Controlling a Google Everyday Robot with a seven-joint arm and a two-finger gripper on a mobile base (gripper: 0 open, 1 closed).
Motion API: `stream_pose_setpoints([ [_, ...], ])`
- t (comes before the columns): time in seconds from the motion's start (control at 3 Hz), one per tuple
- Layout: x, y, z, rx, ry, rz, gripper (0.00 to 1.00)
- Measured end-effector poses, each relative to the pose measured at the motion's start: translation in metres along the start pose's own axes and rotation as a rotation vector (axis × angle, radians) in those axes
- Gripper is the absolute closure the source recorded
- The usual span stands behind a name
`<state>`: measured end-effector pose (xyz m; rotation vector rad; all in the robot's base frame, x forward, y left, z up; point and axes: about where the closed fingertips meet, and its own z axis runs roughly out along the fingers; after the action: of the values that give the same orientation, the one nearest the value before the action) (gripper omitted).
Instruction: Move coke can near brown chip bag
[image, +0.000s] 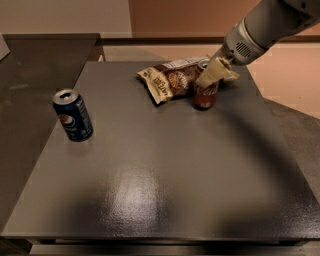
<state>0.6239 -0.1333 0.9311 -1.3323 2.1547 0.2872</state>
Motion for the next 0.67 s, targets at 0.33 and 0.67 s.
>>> stream_pose_setpoints([
  [0.33, 0.0066, -0.0068, 0.0074, -0.002, 0.006, 0.020, 0.61],
  [0.67, 0.0132, -0.0118, 0.0119, -0.010, -0.001, 0.040, 0.36],
])
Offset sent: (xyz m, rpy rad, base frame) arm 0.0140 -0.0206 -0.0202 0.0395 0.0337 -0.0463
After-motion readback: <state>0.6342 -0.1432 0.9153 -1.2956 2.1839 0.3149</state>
